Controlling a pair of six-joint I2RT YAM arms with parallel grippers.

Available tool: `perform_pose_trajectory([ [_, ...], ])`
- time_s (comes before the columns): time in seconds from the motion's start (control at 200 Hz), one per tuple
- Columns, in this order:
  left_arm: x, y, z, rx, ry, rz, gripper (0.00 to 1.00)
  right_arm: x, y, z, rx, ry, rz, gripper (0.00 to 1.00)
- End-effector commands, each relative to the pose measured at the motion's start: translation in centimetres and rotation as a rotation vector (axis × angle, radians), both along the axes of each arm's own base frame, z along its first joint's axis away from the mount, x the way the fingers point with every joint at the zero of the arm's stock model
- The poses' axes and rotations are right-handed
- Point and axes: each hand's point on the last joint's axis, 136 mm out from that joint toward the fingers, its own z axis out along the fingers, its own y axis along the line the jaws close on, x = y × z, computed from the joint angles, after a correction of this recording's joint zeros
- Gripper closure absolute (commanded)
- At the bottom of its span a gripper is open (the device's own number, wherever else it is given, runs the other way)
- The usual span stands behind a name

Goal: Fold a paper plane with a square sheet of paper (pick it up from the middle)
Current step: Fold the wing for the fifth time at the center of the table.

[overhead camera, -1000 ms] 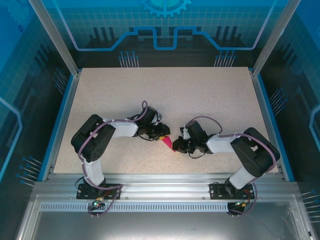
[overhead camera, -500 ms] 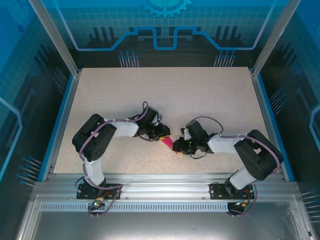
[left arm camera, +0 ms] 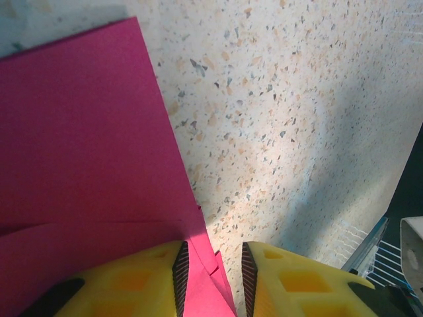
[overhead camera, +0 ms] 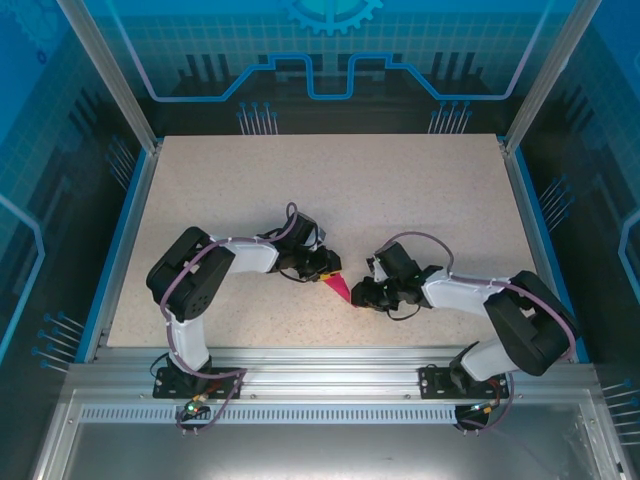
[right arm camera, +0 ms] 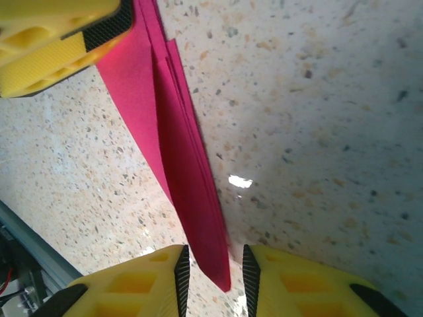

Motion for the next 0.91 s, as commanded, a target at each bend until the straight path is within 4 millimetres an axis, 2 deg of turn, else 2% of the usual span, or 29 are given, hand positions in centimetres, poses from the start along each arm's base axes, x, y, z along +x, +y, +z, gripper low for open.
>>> perform_pose_trajectory([
  [0.0, -0.2, 0.0, -0.9, 0.024, 0.01, -0.027, 0.69, -0.5, -0.9, -0.6, -0.06, 0.026, 0.011, 0.7],
  [0.165, -0.2, 0.0, -0.9, 0.022, 0.011, -0.029, 0.69, -0.8, -0.7, -1.3, -0.066, 0.058, 0.02, 0.73],
  [0.39, -0.2, 0.0, -0.8, 0.019, 0.011, -0.03, 0.69, -1.4, -2.0, -2.1, -0.181, 0.088, 0.024, 0.77],
  [0.505, -0.2, -0.1, -0.7, 0.016, 0.009, -0.036, 0.69, -0.9, -1.5, -0.7, -0.18, 0.024, 0.034, 0.78],
  [0.65, -0.3, -0.1, -0.7, 0.017, 0.01, -0.038, 0.69, 0.9, -1.0, 2.2, -0.159, -0.091, 0.021, 0.89],
  [0.715, -0.4, -0.1, -0.8, 0.018, 0.012, -0.04, 0.69, 1.4, -0.1, 3.5, -0.108, -0.131, 0.038, 0.94],
  [0.82, -0.3, -0.2, -0.8, 0.016, 0.013, -0.042, 0.69, 1.7, 3.0, 5.2, 0.037, -0.148, 0.107, 0.97],
  [0.9, -0.3, -0.2, -0.7, 0.014, 0.011, -0.043, 0.69, 1.8, 4.8, 5.5, 0.101, -0.133, 0.138, 0.97],
])
